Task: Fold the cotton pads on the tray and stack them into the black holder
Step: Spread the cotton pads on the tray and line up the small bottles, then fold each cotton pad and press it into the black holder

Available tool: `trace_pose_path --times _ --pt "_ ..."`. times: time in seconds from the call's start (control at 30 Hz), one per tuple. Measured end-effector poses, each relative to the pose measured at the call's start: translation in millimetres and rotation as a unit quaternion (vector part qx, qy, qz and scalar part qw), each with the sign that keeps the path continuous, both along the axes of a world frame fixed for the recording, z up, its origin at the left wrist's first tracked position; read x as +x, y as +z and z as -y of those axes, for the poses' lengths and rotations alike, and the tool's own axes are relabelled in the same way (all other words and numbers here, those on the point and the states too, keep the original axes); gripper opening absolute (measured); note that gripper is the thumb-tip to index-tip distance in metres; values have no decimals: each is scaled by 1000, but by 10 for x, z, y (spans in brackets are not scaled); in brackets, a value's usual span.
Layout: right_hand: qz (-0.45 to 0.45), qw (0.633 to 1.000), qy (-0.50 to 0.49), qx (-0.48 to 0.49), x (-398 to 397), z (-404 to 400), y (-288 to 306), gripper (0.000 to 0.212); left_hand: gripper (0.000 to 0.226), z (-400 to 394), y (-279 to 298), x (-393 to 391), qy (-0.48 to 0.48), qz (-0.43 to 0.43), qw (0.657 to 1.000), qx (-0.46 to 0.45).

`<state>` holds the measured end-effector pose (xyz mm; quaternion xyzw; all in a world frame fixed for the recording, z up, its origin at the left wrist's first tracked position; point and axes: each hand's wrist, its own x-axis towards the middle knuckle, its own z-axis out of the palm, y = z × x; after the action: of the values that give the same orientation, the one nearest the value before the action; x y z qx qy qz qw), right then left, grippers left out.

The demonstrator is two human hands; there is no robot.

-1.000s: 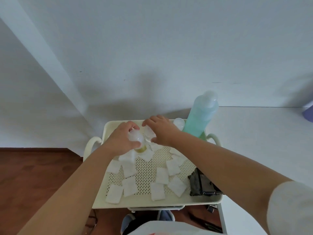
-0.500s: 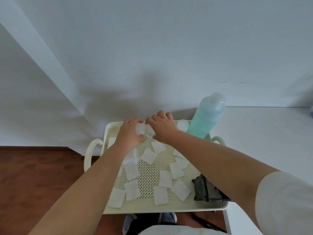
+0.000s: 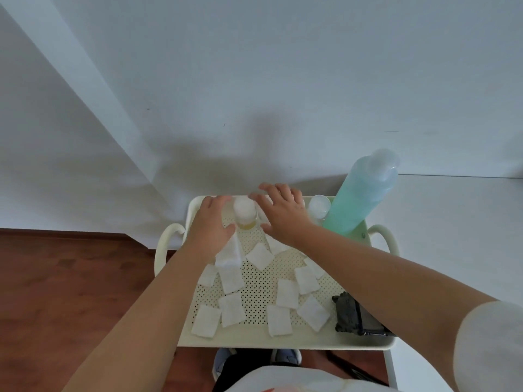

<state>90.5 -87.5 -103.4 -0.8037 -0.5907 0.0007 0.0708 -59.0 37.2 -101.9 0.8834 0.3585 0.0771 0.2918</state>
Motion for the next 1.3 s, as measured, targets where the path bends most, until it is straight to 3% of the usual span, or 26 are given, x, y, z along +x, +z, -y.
trace_pose_path --times 0.07,0.13,0.2,0.33,0.43,0.7,0.87,1.07,1.3 --pt "-12 994 104 26 -126 35 -7 53 51 -54 19 -191 -26 -62 997 47" --pt "-31 978 207 -23 -274 22 -46 45 43 -75 44 -335 -55 -91 991 87" --pt "-35 966 239 -91 -450 -27 -142 52 38 -75 62 -443 -84 -114 978 156" --pt "-71 975 165 -133 -666 -135 -353 73 38 -68 27 -566 -131 -246 924 262" --pt "-106 980 126 -115 -686 -219 -398 68 34 -13 -49 -566 -160 -308 891 293" --pt "-223 964 56 -135 -637 -437 -323 51 36 -206 -54 -327 -148 -317 888 300" --pt "-205 972 17 -111 -596 -591 -216 46 52 -607 136 -135 -176 -350 902 183" --pt "-117 990 16 -70 -620 -623 -211 27 38 -911 238 -112 -119 -252 960 25" --pt "-52 995 25 -75 -728 -513 -330 38 24 -747 75 -285 -73 -102 978 168"
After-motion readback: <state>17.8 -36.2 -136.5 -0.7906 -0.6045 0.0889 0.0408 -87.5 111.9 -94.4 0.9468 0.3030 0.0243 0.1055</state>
